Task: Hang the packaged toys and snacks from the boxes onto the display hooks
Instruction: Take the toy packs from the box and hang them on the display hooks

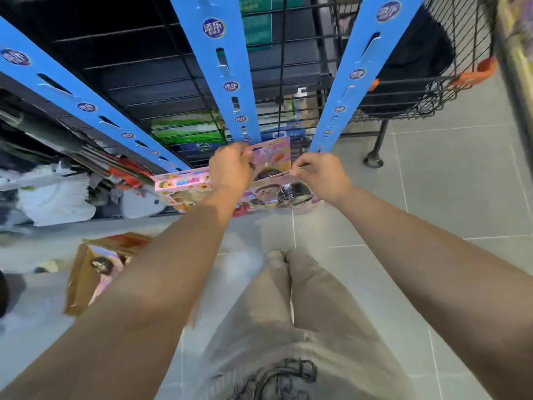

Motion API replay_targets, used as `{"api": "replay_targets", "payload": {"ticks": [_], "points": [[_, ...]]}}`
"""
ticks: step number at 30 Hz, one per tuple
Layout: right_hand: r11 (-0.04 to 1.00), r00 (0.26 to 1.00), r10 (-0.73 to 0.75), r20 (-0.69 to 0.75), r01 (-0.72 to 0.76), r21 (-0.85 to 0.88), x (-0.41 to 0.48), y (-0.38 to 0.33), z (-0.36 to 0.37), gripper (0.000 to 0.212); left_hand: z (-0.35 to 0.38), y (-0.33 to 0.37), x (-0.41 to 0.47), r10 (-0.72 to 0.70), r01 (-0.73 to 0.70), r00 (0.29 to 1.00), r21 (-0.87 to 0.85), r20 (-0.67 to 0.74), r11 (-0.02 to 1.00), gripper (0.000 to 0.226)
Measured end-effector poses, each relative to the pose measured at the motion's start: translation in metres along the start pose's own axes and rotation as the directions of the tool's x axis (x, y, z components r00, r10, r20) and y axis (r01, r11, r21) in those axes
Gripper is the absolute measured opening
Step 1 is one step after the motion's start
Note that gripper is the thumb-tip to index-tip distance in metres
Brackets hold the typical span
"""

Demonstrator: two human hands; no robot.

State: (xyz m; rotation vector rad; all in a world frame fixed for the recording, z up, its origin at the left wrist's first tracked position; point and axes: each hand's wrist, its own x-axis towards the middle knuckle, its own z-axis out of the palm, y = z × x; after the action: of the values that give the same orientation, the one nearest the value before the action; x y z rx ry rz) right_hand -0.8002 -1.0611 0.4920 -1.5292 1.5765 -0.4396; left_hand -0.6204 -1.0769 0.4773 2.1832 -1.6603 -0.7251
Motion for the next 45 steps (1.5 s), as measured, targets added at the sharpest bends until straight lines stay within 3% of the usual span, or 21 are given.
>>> {"api": "replay_targets", "payload": {"ticks": [9, 13, 16, 27, 29, 33, 40, 42, 45], "points": [[0.995, 0.997, -0.062, 0.045, 0.066, -0.079, 0.015, -0.005, 0.001, 0.010, -0.004, 0.001, 0.002, 0.080, -0.084, 0.996, 0.220, 0.028, 0.972, 0.023], [0.984, 1.000, -0.021, 0.017, 0.024, -0.174, 0.018, -0.004, 0.001, 0.012, -0.003, -0.009, 0.000, 0.088, -0.089, 0.996, 0.118, 0.011, 0.989, 0.017], [0.986, 0.999, 0.012, -0.030, -0.017, -0.164, 0.017, -0.003, -0.004, 0.016, -0.003, -0.013, 0.001, 0.121, -0.118, 0.993, 0.136, -0.016, 0.984, 0.020], [0.979, 0.993, 0.000, -0.116, -0.023, -0.201, 0.009, -0.010, -0.015, 0.008, -0.005, -0.006, 0.007, 0.024, -0.008, 0.999, 0.369, -0.038, 0.929, 0.034], [0.982, 0.993, -0.013, -0.116, -0.009, -0.188, 0.008, -0.014, -0.015, 0.009, -0.006, -0.010, 0.009, 0.007, 0.002, 1.000, 0.296, -0.028, 0.955, 0.035], [0.990, 0.988, -0.037, -0.148, 0.016, -0.142, 0.007, -0.022, -0.014, 0.013, -0.006, -0.028, -0.006, -0.049, 0.042, 0.993, -0.069, -0.108, 0.997, 0.027], [0.993, 0.974, -0.089, -0.206, 0.070, -0.098, 0.007, -0.037, 0.002, 0.016, -0.025, -0.022, -0.019, -0.071, -0.035, 0.950, -0.332, -0.304, 0.943, 0.025], [0.992, 0.966, -0.113, -0.233, 0.097, -0.077, 0.006, -0.044, 0.009, 0.017, -0.032, -0.014, -0.022, 0.024, -0.141, 0.932, -0.302, -0.363, 0.943, 0.028], [0.987, 0.949, -0.162, -0.270, 0.151, -0.059, 0.007, -0.058, 0.018, 0.020, -0.037, -0.007, -0.024, 0.253, -0.317, 0.887, -0.110, -0.387, 0.942, 0.033]]}}
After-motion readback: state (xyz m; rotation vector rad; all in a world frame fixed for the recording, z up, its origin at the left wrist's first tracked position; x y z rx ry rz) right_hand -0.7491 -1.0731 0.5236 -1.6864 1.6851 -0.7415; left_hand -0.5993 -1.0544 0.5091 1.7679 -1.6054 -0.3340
